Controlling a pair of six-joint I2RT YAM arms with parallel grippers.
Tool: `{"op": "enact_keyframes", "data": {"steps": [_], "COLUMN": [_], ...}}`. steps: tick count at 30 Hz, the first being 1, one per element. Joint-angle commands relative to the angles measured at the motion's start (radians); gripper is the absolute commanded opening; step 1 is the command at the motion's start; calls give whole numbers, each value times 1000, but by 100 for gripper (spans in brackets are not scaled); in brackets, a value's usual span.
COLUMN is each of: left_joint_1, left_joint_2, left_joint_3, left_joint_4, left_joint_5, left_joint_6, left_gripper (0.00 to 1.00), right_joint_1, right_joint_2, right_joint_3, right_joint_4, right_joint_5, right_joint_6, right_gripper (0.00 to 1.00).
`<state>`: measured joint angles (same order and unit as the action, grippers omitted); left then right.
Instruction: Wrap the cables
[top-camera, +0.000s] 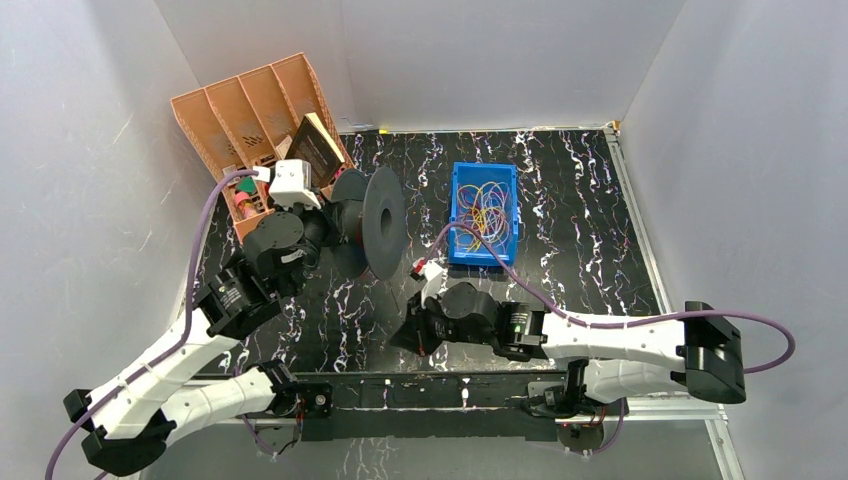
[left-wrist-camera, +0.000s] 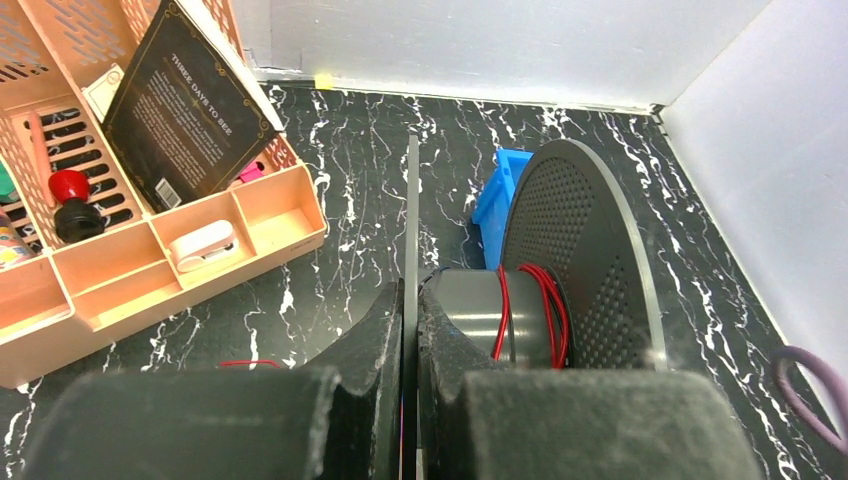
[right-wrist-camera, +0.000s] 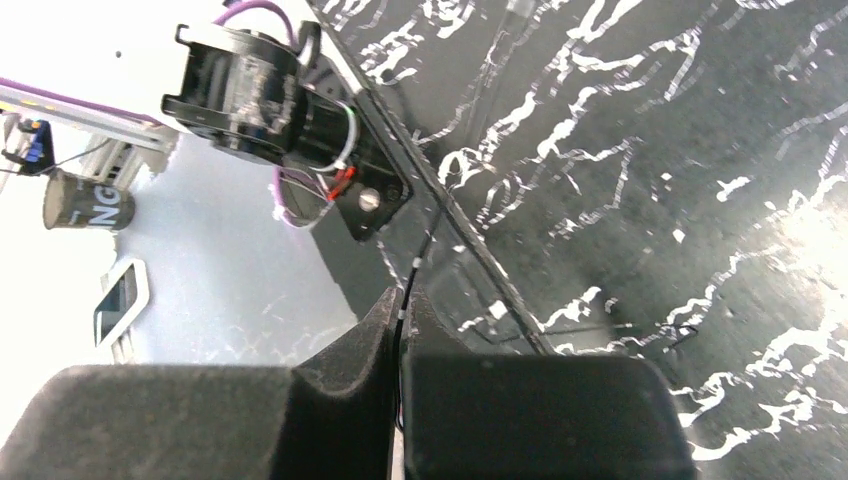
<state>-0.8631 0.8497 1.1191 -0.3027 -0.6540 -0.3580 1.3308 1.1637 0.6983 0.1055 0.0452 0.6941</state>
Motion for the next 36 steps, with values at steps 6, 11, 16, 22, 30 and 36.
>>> {"op": "enact_keyframes", "data": {"steps": [6,11,16,22,30,36], "left_joint_1": [3,3,3,3,3,3], "left_joint_2": [31,52,62,67,66,41], "left_joint_3": [-7,-21,-32,-37,-38,-48], "left_joint_4": [95,71,8,-82,-178,-199], "left_joint_5": [-111,-113,-55,75,207,248], "left_joint_6": [46,80,113,152,187,198], "left_gripper": [0,0,0,0,0,0], "right_joint_1": [129,144,144,142,100,41], "right_joint_2": [11,27,41,84,108,98], "right_joint_3": [245,360,463,643,778,778], "right_joint_4": [-100,-227,-348,-526,-668,-715], "right_joint_5": [115,186,282,414,514,528], "right_joint_6": [-72,-92,-119,-202,-342,-388], "right_gripper": [9,9,10,14,16,16]}}
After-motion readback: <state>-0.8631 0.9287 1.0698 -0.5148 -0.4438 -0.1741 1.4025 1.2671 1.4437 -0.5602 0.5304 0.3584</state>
